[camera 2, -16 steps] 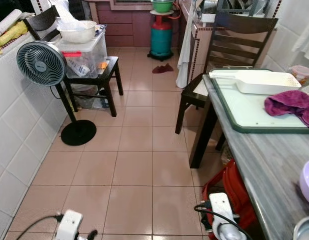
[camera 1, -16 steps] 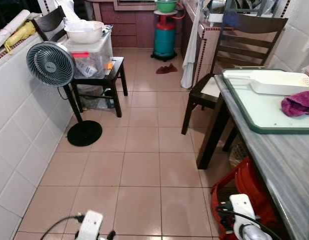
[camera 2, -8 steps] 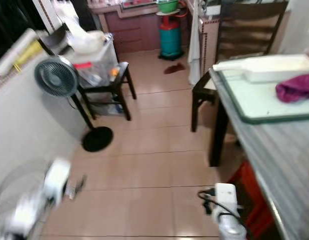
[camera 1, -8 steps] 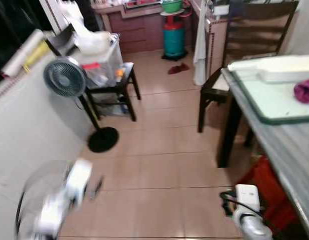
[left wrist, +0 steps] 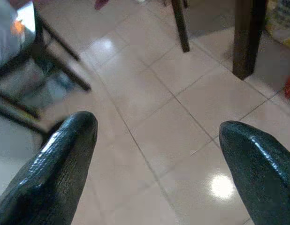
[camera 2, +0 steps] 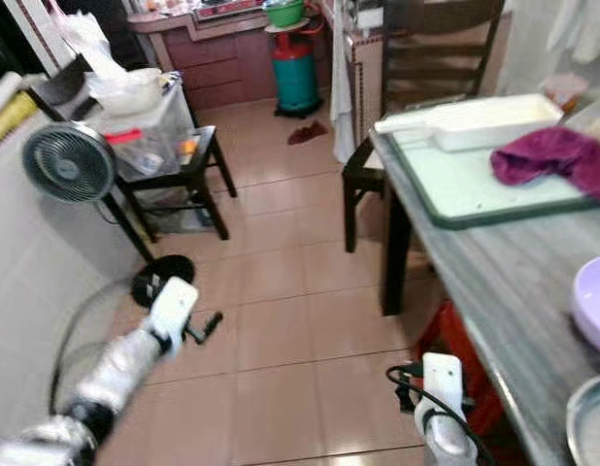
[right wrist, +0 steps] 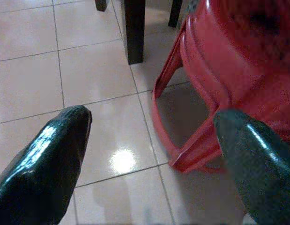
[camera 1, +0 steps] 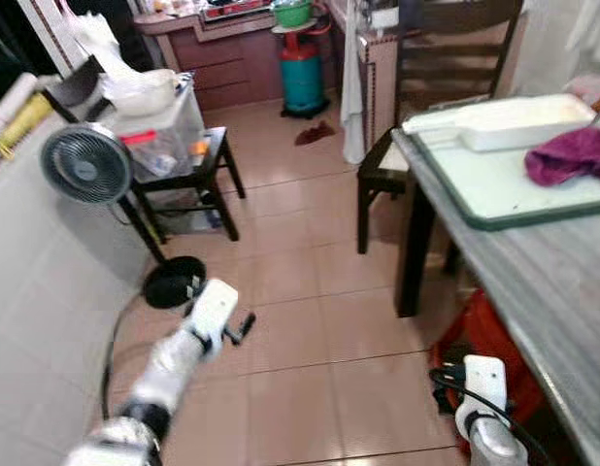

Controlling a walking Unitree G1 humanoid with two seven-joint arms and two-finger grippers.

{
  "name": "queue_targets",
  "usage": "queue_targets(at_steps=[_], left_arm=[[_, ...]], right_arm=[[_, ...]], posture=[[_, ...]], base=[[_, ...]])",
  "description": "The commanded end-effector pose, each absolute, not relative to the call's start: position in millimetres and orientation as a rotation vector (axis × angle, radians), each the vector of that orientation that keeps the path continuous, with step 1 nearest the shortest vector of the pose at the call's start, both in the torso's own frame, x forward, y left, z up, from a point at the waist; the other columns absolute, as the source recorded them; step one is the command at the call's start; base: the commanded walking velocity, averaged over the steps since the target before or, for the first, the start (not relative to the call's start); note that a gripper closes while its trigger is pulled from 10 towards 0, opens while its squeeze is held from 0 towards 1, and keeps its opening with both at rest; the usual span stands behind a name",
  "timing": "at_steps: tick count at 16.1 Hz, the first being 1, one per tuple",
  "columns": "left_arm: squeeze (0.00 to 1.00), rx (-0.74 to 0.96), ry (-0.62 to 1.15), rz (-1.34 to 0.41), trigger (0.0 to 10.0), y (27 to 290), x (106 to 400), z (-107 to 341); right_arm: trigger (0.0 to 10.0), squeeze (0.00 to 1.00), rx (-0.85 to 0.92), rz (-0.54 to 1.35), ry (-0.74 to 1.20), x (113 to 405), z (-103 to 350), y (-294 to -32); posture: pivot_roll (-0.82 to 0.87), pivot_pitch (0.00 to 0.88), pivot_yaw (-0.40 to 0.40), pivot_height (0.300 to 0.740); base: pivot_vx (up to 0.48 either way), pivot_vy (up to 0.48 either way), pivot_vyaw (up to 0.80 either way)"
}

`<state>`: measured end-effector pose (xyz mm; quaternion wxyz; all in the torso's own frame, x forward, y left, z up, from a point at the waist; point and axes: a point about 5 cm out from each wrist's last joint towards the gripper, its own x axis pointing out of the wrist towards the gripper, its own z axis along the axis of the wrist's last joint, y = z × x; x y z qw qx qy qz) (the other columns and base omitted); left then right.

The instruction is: Setting the table

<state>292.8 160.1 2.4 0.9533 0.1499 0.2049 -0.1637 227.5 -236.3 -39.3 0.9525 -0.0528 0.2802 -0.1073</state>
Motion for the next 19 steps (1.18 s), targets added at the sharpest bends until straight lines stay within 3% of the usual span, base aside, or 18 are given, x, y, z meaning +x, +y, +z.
queue_targets(at_steps=[1, 4, 8, 14, 15, 19], left_arm=[[0.00, 0.282, 0.477, -0.248, 10.0, 174, 280, -10], [0.00, 0.175, 0.570, -0.034, 10.0, 189, 248, -37], [0.00, 0.243, 0.646, 0.014, 10.0, 199, 223, -53], [0.00, 0.302, 0.700, -0.026, 10.0, 200, 213, -60], [0.00, 0.292, 0.795, -0.025, 10.0, 207, 201, -68], [0.00, 0.280, 0.919, -0.024, 10.0, 207, 183, -80]], right_arm=[[10.0, 0.00, -0.122, -0.179, 0.565, 234, -37, -229], [10.0, 0.00, -0.174, -0.043, 0.548, 252, -29, -212], [10.0, 0.00, -0.203, 0.058, 0.474, 279, -10, -195], [10.0, 0.00, -0.279, 0.119, 0.546, 269, -22, -190], [10.0, 0.00, -0.200, 0.080, 0.632, 250, -39, -187], [10.0, 0.00, -0.221, 0.064, 0.780, 223, -60, -190]], posture=[[-0.19, 0.003, 0.107, 0.740], [-0.16, 0.000, 0.038, 0.740], [-0.14, 0.000, -0.027, 0.740], [-0.12, 0.000, -0.038, 0.740], [-0.09, 0.000, 0.020, 0.740], [-0.08, 0.000, 0.018, 0.740]], base=[[0.000, 0.000, 0.00], [0.000, 0.000, 0.00], [0.000, 0.000, 0.00], [0.000, 0.000, 0.00], [0.000, 0.000, 0.00], [0.000, 0.000, 0.00]])
